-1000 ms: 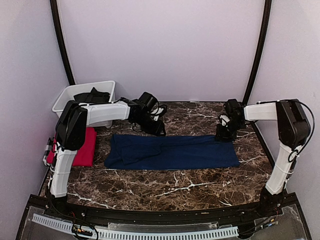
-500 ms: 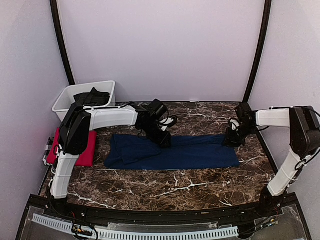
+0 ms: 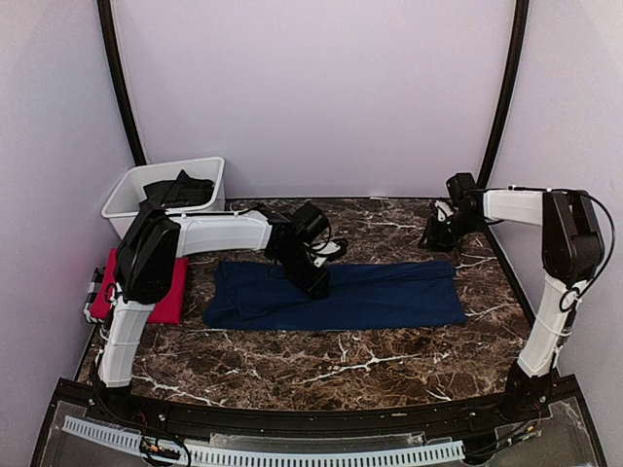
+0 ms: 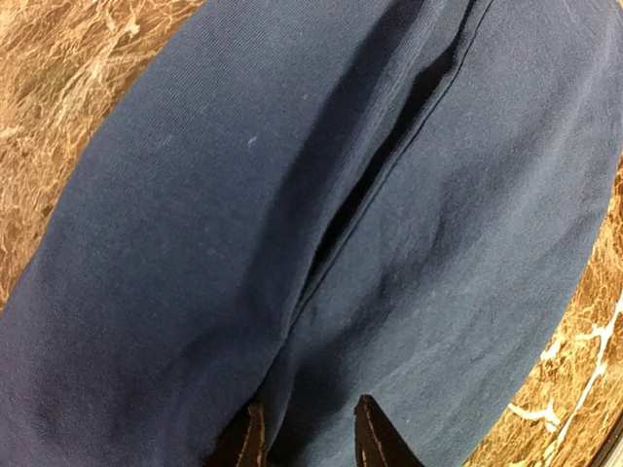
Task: Fold and stack the mixed laundry pile
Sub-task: Adjust the rectangle-folded T-shirt at the center of the board, then rotate the rectangle-folded T-shirt at the center of the board.
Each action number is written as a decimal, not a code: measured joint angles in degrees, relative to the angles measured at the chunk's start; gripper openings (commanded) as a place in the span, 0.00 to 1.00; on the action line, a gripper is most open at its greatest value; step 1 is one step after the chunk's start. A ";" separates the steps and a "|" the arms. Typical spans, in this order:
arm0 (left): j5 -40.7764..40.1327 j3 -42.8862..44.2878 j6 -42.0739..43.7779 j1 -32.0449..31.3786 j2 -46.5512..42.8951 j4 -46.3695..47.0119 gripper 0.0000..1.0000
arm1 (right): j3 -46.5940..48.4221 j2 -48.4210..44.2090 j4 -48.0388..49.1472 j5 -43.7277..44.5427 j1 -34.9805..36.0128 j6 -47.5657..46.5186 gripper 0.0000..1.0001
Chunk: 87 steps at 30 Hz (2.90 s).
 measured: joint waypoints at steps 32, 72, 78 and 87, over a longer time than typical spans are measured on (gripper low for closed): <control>-2.95 1.38 -4.28 2.89 -0.15 3.06 0.31 | -8.55 -8.83 -2.54 2.12 -0.09 -1.95 0.31; -10.54 -16.59 -27.15 8.87 -9.22 5.68 0.33 | -24.33 -9.81 3.82 -5.46 10.69 2.03 0.26; -10.12 5.40 -20.39 11.37 4.74 3.56 0.41 | -36.30 -19.50 8.85 -9.92 23.39 11.54 0.29; -7.48 38.29 -11.80 13.51 20.39 -3.63 0.49 | -26.82 -20.00 11.34 -15.45 37.46 16.68 0.38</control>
